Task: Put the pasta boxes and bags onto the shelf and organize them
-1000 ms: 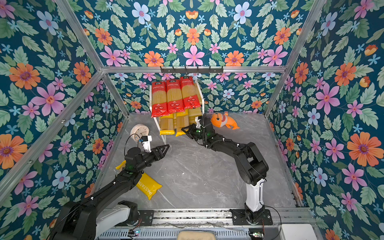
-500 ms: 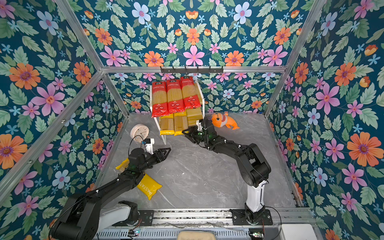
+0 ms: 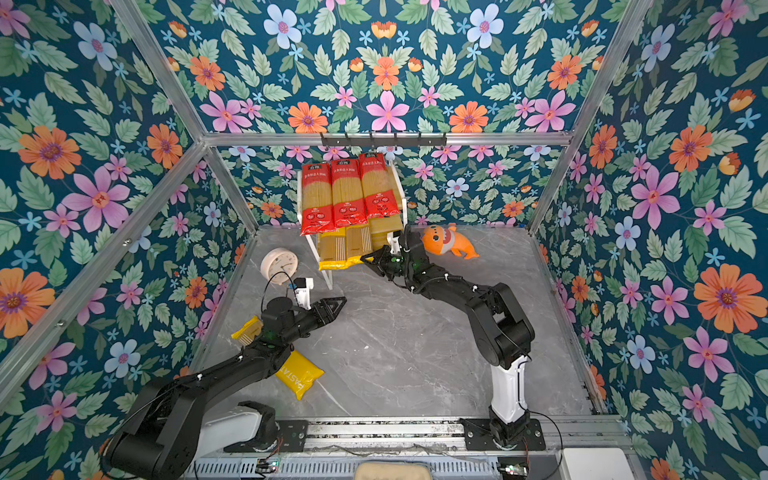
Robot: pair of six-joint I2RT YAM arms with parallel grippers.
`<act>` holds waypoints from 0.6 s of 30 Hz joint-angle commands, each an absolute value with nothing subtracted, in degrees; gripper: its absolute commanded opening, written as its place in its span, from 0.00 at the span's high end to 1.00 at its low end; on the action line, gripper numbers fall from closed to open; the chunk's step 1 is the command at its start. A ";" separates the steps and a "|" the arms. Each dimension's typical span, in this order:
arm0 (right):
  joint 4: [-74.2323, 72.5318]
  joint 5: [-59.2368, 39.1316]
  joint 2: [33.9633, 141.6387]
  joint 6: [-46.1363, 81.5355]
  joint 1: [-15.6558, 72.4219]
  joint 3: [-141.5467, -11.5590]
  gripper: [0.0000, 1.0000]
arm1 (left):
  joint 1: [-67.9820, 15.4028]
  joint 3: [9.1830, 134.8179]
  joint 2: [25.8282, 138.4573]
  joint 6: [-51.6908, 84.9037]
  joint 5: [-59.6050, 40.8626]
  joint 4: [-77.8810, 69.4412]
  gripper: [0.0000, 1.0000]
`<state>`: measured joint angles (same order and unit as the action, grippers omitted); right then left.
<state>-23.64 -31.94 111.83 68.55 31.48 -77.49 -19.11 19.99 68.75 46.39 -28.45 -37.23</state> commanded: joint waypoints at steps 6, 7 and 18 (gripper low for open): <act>-24.42 -33.57 112.00 68.21 31.52 -77.21 0.77 | -19.15 20.17 68.38 46.32 -27.33 -37.62 0.40; -24.86 -33.61 111.65 68.07 31.58 -76.78 0.73 | -19.10 20.29 68.31 46.23 -27.24 -37.38 0.41; -26.90 -33.36 104.19 67.04 33.80 -63.40 0.57 | -18.72 23.85 64.21 40.06 -16.37 -20.59 0.41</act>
<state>-25.47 -32.95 105.54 67.26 32.80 -65.87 -18.90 23.18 64.84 42.94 -20.80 -26.70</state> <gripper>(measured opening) 0.433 0.588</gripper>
